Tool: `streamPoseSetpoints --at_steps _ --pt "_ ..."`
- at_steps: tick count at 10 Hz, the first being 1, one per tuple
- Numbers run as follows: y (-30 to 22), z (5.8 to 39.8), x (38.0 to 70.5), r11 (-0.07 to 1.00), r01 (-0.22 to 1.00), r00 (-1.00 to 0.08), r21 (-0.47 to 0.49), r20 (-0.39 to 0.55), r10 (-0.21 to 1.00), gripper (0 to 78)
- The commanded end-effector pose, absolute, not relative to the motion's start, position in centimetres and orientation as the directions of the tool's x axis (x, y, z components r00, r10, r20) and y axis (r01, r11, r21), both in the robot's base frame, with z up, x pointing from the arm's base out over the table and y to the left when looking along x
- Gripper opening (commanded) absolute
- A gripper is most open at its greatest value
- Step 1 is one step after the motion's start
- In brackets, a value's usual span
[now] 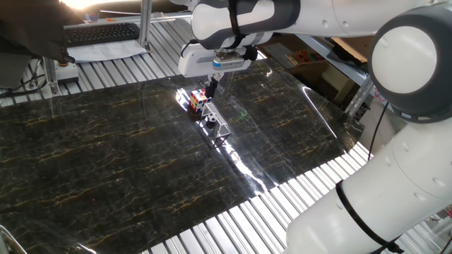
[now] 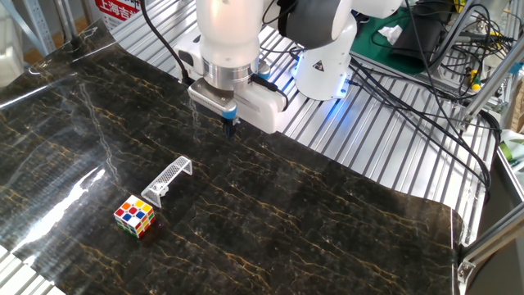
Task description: Push the soccer ball into the goal
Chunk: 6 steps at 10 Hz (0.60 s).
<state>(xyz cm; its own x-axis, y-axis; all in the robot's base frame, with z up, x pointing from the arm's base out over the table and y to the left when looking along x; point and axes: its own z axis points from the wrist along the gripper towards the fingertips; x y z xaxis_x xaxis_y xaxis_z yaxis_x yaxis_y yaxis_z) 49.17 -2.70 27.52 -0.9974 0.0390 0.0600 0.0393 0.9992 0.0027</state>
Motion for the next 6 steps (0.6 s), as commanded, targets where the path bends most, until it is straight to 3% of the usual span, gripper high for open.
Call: streamPoseSetpoints --at_steps 1,6 --pt "-2.71 27.65 49.27 0.999 0.035 -0.998 -0.001 0.052 0.035 0.0" --pt "-2.70 27.65 49.25 1.000 0.023 -0.999 -0.006 0.049 0.023 0.0"
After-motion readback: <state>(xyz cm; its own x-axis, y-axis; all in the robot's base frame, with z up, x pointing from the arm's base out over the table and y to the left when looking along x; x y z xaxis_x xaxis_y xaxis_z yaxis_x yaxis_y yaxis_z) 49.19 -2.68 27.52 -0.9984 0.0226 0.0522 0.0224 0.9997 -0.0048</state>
